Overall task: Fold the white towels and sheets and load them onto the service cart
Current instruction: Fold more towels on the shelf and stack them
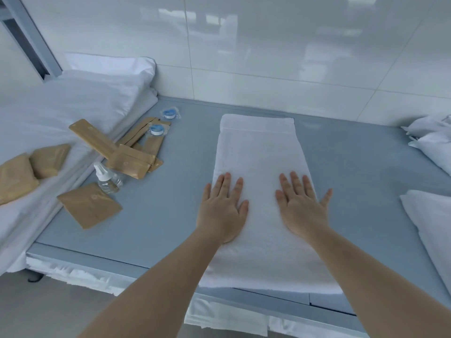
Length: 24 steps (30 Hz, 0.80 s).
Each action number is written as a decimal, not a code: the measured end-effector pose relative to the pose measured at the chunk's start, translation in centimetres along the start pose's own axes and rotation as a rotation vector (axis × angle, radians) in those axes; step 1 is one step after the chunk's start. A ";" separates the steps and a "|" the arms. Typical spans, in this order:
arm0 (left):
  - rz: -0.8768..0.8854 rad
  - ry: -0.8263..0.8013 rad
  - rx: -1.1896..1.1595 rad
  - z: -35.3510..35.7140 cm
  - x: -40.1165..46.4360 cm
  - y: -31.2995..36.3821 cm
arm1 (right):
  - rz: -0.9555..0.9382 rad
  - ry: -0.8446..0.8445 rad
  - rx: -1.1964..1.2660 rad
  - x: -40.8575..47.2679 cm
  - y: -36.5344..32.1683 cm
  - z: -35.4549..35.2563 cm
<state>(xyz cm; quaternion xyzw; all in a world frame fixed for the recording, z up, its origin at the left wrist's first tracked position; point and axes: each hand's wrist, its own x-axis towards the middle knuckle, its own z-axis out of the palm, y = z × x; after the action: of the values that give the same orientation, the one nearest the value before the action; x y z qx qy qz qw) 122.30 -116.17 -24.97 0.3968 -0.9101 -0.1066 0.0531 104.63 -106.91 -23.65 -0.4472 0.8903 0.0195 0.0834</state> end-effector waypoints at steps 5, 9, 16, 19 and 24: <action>0.051 0.176 -0.001 -0.3 -0.7 0.5 | -0.082 -0.001 0.001 -3.6 -0.7 -0.6; 0.131 0.332 -0.010 -0.9 -1.3 0.9 | -0.212 0.052 0.069 -7.7 -3.6 1.5; 0.091 0.184 0.056 -1.2 -2.2 1.5 | -0.180 0.123 0.046 -8.4 -3.6 2.8; 0.028 0.061 0.096 -0.2 -4.1 2.4 | -0.177 0.118 0.068 -8.4 -3.7 2.7; -0.007 0.008 0.078 0.6 -8.5 3.3 | -0.240 0.098 0.075 -8.8 -3.1 2.3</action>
<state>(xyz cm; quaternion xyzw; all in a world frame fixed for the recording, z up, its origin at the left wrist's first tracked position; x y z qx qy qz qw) 125.63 -107.62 -24.88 0.4024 -0.9119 -0.0696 0.0408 112.54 -101.55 -24.32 -0.5477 0.8334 -0.0458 0.0584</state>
